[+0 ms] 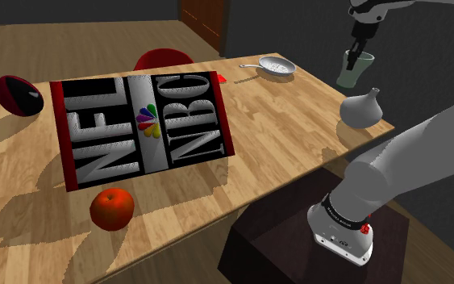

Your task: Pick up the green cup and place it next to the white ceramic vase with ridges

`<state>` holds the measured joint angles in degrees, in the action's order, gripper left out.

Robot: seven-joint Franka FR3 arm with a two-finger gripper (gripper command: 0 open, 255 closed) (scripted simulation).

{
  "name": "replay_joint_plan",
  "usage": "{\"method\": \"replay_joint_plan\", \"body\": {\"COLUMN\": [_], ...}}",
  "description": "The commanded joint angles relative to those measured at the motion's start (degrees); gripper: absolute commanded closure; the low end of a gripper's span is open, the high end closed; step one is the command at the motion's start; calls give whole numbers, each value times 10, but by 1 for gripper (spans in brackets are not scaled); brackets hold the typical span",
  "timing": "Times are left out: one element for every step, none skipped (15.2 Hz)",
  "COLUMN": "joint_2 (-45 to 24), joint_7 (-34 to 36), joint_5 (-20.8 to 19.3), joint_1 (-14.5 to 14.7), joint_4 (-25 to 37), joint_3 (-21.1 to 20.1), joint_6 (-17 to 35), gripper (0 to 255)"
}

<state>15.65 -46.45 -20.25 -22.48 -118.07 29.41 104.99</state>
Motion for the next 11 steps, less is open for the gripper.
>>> {"method": "replay_joint_plan", "body": {"joint_2": [-2,-3,-4,-5,-6,-8,-9,-11,-13,-15,-17], "joint_7": [2,3,5,6,7,9,10,11,12,13,14], "joint_5": [-1,-1,-2,-3,-3,-4,-4,-5,-5,-5,-6], "joint_1": [-1,-1,-1,-2,-2,-2,-3,-3,-3,-4,-4], "joint_4": [-12,-19,-26,-33,-39,-46,-52,-58,-64,-70,-76], "joint_3": [2,3,4,5,7,8,9,10,11,12,13], "joint_6": [15,23,30,38,46,53,61,69,76,84,92], "gripper": [255,255,255,255,255,255,255,255,255,255,255]}}
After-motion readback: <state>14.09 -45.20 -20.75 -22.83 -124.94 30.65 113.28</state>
